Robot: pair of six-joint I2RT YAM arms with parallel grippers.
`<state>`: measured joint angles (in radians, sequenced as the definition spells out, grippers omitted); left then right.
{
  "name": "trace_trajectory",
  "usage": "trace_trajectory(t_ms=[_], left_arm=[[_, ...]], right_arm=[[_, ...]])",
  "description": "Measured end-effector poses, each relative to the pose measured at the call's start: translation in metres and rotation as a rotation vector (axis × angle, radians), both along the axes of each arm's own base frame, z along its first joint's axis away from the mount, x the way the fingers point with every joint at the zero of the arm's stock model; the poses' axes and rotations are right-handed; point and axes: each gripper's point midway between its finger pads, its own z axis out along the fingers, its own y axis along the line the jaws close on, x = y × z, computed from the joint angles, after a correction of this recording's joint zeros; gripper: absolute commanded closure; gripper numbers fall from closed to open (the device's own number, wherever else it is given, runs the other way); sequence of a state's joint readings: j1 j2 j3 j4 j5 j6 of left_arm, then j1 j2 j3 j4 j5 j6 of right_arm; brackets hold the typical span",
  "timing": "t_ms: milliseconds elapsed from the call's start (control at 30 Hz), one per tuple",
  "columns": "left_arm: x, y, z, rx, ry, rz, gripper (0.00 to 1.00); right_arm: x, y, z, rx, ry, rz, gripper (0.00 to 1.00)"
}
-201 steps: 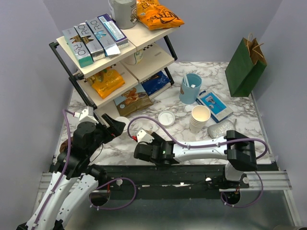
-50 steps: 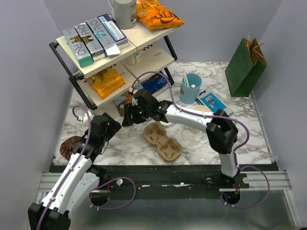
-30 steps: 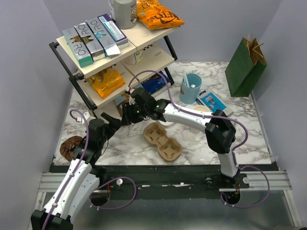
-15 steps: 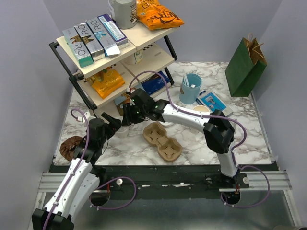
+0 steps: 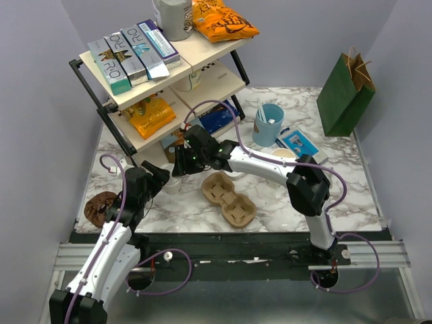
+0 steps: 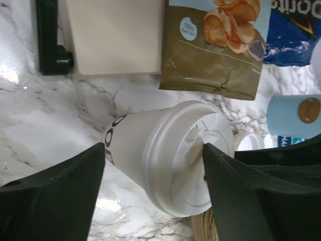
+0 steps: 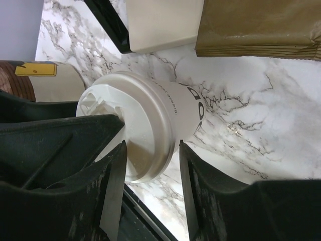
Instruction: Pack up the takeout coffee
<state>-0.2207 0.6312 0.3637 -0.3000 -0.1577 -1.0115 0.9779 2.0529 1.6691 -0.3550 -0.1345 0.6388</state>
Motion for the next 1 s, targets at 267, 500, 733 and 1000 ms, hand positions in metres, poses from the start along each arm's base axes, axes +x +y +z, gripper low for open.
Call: trace_trajectory(t_ms=[267, 500, 733, 1000], left_arm=[[0.005, -0.013, 0.002, -0.074, -0.008, -0.046, 0.41], [0.0, -0.027, 0.001, -0.118, 0.016, -0.113, 0.46], [-0.015, -0.04, 0.002, -0.17, 0.018, -0.198, 0.4], [-0.039, -0.054, 0.0, -0.183, 0.044, -0.327, 0.01]], right_arm=[[0.0, -0.008, -0.002, 0.039, 0.015, 0.021, 0.57], [0.0, -0.022, -0.003, 0.05, 0.038, 0.035, 0.57], [0.0, -0.029, 0.0, 0.017, 0.023, 0.111, 0.53], [0.016, -0.028, 0.004, -0.056, -0.083, 0.293, 0.52]])
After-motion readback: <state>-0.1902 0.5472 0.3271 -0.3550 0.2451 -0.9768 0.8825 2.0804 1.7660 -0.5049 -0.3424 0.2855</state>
